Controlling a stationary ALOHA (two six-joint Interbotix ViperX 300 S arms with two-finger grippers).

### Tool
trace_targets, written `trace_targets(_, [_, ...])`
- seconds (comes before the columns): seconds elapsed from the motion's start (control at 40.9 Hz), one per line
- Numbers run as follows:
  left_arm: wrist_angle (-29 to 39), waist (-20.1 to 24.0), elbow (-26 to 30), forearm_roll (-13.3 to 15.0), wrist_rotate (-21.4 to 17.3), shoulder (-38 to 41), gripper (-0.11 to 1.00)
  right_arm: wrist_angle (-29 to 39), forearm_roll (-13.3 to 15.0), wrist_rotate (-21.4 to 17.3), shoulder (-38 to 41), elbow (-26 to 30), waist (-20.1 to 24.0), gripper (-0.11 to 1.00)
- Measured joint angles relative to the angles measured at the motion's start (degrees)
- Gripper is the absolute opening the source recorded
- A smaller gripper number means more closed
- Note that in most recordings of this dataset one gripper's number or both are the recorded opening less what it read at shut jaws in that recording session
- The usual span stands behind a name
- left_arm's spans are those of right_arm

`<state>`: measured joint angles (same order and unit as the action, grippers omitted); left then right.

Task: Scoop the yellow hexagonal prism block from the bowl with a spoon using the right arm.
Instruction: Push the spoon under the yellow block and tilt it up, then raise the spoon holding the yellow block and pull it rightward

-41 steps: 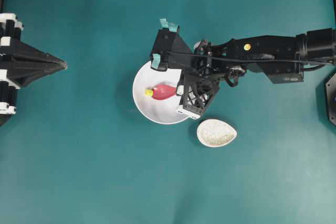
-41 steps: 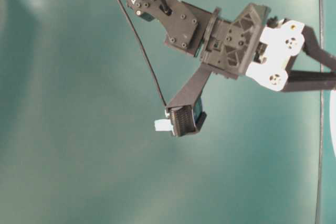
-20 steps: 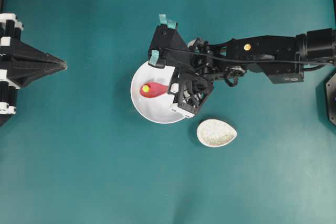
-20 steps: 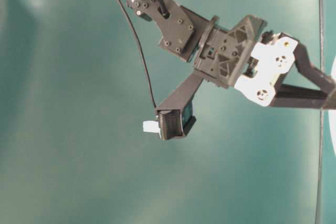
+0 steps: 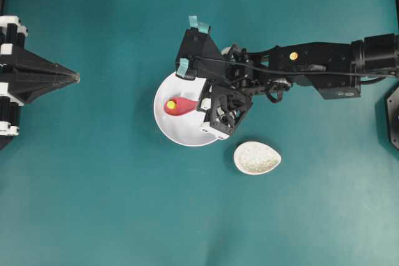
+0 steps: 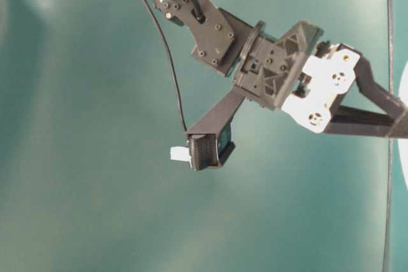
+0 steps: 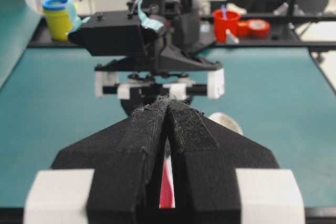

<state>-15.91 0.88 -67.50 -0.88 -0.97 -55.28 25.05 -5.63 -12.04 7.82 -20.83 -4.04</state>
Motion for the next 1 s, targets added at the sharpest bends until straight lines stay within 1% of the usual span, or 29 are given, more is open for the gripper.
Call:
trace_targets(0.318, [-0.1, -0.5, 0.0, 0.0, 0.0, 0.0, -0.01, -4.4, 0.0, -0.1, -1.2, -3.5, 0.0, 0.25])
trace_targets(0.709, [0.6, -0.5, 0.0, 0.0, -0.2, 0.0, -0.01, -12.0, 0.0, -0.4, -5.5, -9.9, -0.1, 0.25])
trace_targets(1.002, [0.7, -0.5, 0.0, 0.0, -0.3, 0.0, -0.01, -15.6, 0.0, -0.4, -10.1, -14.1, 0.0, 0.25])
